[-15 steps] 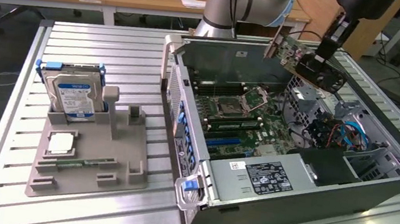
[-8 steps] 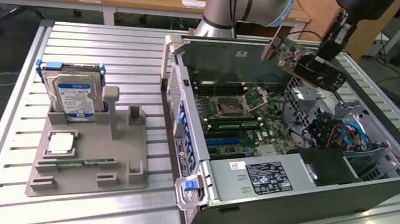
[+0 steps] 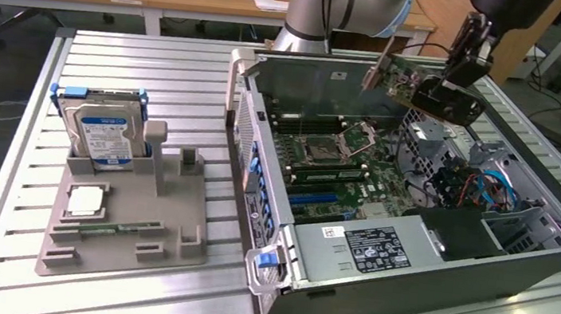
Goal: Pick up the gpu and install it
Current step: 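Insert the gpu into the slot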
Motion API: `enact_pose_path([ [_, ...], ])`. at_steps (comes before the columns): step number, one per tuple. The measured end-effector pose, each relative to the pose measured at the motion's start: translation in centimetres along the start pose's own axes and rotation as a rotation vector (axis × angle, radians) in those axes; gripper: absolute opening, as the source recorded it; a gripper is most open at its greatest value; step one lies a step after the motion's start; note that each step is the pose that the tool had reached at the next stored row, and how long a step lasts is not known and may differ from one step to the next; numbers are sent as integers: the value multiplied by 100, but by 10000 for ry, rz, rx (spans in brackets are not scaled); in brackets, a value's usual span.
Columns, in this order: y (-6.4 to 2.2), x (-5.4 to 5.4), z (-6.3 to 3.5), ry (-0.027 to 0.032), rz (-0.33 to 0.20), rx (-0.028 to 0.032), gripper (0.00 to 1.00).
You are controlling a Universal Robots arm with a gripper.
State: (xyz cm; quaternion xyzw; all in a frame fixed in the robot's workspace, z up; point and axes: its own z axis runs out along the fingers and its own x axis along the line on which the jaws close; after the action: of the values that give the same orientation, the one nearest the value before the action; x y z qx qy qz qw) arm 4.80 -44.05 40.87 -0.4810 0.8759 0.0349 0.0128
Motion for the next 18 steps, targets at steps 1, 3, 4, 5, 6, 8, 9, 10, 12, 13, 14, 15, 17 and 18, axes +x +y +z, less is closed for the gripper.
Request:
enact_pose_path([
  [1,0,0,0,7,-130,-7,27],
  [3,0,0,0,11,-203,-10,27],
  [4,0,0,1,11,-205,-11,27],
  [5,0,0,1,11,-207,-10,27],
  [6,0,0,1,12,-207,-11,27],
  [8,0,0,1,12,-207,-11,27],
  [9,0,0,1,11,-207,-11,27],
  [10,0,0,1,11,-207,-11,27],
  [12,0,0,1,11,-207,-11,27],
  [13,0,0,1,11,-214,-11,27],
  [14,0,0,1,14,-253,-14,27],
  [15,0,0,1,19,-353,-19,27],
  [17,0,0,2,33,-656,-36,27],
  [18,0,0,3,43,-830,-45,27],
])
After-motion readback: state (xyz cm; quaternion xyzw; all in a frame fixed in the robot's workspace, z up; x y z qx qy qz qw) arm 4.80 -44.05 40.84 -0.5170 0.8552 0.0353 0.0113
